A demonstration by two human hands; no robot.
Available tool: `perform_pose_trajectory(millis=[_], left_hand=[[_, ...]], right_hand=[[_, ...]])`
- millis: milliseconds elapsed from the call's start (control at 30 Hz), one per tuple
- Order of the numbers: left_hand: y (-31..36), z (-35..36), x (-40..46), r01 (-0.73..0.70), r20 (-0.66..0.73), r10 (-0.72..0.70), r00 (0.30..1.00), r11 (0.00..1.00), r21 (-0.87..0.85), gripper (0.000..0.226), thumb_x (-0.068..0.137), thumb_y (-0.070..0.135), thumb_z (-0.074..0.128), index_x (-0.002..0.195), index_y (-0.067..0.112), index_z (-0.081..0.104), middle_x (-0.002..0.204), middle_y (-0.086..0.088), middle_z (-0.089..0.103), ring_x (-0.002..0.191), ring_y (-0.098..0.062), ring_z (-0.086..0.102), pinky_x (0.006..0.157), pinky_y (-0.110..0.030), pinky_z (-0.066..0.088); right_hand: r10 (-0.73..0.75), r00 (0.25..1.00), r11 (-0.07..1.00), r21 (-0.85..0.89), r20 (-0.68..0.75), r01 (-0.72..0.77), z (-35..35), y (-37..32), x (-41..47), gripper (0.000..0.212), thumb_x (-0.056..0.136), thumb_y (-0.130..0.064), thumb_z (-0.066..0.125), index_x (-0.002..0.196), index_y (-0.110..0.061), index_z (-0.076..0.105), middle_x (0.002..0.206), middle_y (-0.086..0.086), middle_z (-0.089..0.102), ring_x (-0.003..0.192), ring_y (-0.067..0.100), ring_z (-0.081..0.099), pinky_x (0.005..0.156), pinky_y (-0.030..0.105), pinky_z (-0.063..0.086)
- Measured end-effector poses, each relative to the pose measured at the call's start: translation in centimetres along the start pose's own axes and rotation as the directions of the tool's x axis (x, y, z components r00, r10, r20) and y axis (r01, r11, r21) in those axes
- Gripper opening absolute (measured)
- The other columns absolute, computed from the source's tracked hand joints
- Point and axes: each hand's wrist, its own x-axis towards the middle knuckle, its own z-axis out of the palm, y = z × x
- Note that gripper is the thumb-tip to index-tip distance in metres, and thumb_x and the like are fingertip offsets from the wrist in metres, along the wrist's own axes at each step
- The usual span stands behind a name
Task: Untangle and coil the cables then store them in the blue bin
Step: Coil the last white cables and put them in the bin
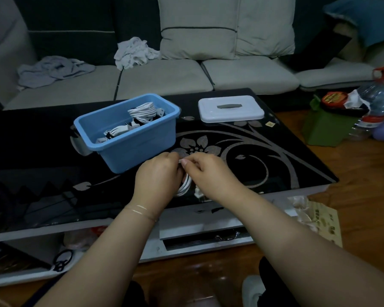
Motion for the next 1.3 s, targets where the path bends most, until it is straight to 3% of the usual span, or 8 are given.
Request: perform_pose_trajectory(millis=[167,301,467,534,801,1002,1135,1302], left_hand=[[-0.4,0.4,0.0,-0.021,0.027,0.020,0.999,0.998,0.061,0.035,0.079,0.027,0.036,0.075,0.009,0.066,0.061,-0.007,0.063,0.045,-0.031,0.058,0.041,-0.024,0.029],[-0.5,0.0,0.2,0.208,0.171,-0.184,0.968,0.969,-0.135,0.019,0.090,0.026,0.051,0.092,0.011,0.063,0.081,-0.009,0.068,0.075,-0.033,0.063,0.058,-0.036,0.045],[-1.5,-1.3,0.8,0.553,0.477,-0.281,0.832,0.477,-0.683,0.013,0.082,0.016,0.074,0.090,0.011,0.065,0.081,-0.004,0.074,0.076,-0.013,0.068,0.072,-0.028,0.052],[-1.7,-1.5,0.8,0.602,0.550,-0.247,0.798,0.290,-0.744,0.017,0.080,0.010,0.075,0.093,0.005,0.065,0.084,-0.011,0.074,0.075,-0.015,0.069,0.075,-0.029,0.054],[-1.9,-1.9,1.1,0.618,0.621,-0.166,0.766,-0.077,-0.782,0.022,0.082,0.014,0.063,0.099,0.001,0.065,0.080,-0.006,0.072,0.068,-0.011,0.067,0.062,-0.020,0.053],[-1.1,-1.6,1.8,0.502,0.477,-0.420,0.772,-0.058,-0.863,0.009,0.092,0.008,0.059,0.084,0.005,0.063,0.068,-0.003,0.070,0.058,-0.009,0.061,0.055,-0.023,0.055],[-2.3,-2.2,2.5,0.332,0.285,-0.547,0.787,-0.014,-0.943,0.007,0.094,0.009,0.058,0.087,0.009,0.060,0.084,-0.008,0.071,0.071,-0.018,0.066,0.066,-0.032,0.059],[-4.7,-3.6,4.7,0.208,0.132,-0.617,0.775,0.052,-0.977,0.003,0.095,0.009,0.057,0.094,0.011,0.056,0.098,-0.015,0.067,0.080,-0.020,0.069,0.064,-0.030,0.059]], right_hand=[[0.012,1.000,0.991,0.134,-0.028,-0.008,0.4,-0.1,0.0,0.019,0.096,-0.031,0.052,0.112,-0.020,0.053,0.062,-0.011,0.057,0.065,0.004,0.052,0.063,0.028,0.041],[-0.021,1.000,0.998,0.065,-0.003,0.021,0.1,-0.1,0.3,0.026,0.096,-0.033,0.051,0.118,-0.022,0.042,0.070,-0.009,0.058,0.070,0.013,0.053,0.066,0.032,0.042],[-0.088,0.996,0.995,-0.040,0.017,0.089,-1.1,0.2,0.4,0.027,0.097,-0.033,0.048,0.121,-0.023,0.041,0.084,-0.005,0.068,0.075,0.012,0.058,0.067,0.033,0.045],[-0.111,0.994,0.992,-0.060,0.017,0.111,-1.3,0.4,0.5,0.026,0.098,-0.034,0.048,0.121,-0.024,0.042,0.084,-0.006,0.069,0.075,0.011,0.060,0.067,0.034,0.046],[-0.069,0.997,0.994,0.077,-0.028,0.071,-1.2,0.6,0.9,0.020,0.096,-0.033,0.051,0.115,-0.027,0.045,0.076,-0.002,0.067,0.072,0.014,0.059,0.071,0.040,0.050],[0.067,0.988,0.949,0.315,-0.137,-0.020,0.6,0.0,2.0,0.020,0.095,-0.033,0.055,0.109,-0.023,0.046,0.073,-0.008,0.063,0.065,0.003,0.056,0.065,0.027,0.045],[0.077,0.986,0.893,0.450,-0.150,-0.001,2.7,-1.2,3.1,0.034,0.090,-0.035,0.061,0.119,-0.030,0.045,0.110,0.000,0.062,0.099,0.016,0.063,0.091,0.046,0.051],[0.070,0.982,0.822,0.568,-0.176,0.043,3.1,-2.0,3.5,0.048,0.094,-0.021,0.057,0.137,-0.022,0.035,0.118,-0.011,0.051,0.099,0.006,0.059,0.090,0.025,0.051]])
